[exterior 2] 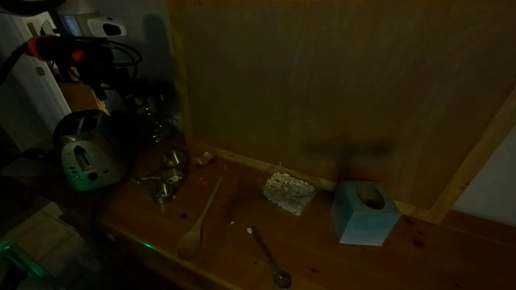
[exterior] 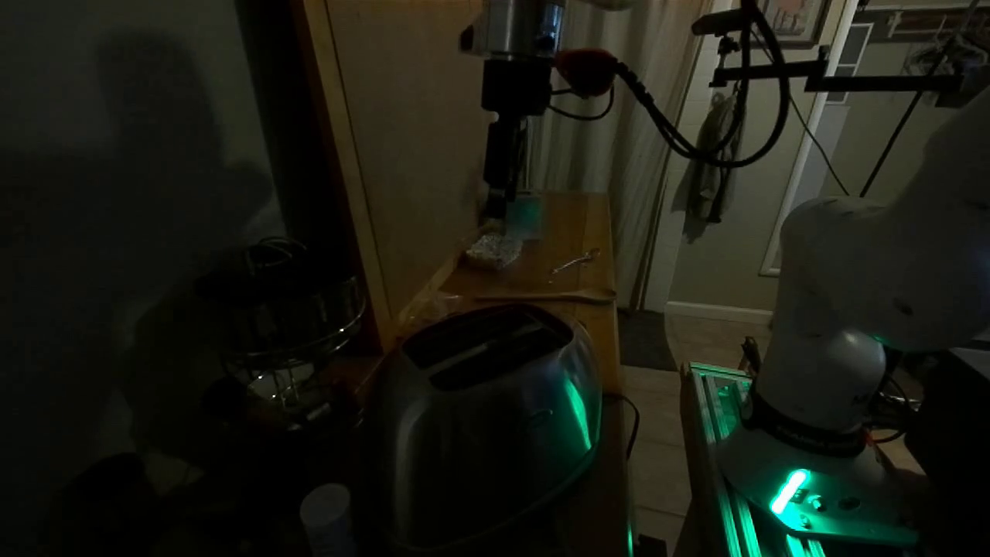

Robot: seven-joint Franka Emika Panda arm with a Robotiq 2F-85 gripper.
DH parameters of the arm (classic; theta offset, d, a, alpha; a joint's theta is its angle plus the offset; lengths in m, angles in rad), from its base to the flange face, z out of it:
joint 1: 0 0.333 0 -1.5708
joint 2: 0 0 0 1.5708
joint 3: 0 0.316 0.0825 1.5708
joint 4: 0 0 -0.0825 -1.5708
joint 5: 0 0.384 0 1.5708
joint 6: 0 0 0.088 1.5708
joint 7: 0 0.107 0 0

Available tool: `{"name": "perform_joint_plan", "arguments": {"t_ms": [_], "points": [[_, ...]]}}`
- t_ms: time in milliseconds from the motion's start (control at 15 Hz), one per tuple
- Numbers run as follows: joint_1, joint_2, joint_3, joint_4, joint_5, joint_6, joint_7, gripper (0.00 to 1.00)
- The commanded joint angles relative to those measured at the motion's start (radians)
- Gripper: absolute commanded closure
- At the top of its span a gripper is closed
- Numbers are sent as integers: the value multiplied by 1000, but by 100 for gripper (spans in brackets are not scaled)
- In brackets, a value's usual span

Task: Put the orange objects on the silver spoon then use the spoon to place the objects in the small measuring cup.

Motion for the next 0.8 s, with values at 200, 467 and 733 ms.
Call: {"name": "perform_joint_plan", "arguments": {"t_ms": [200,467,733], "points": [[-10,10,-87,-6,4,24,-161,0],[-35,52,-110,7,-51,83,-203,0],[-12,142,-235,18,10,84,-440,0]]}}
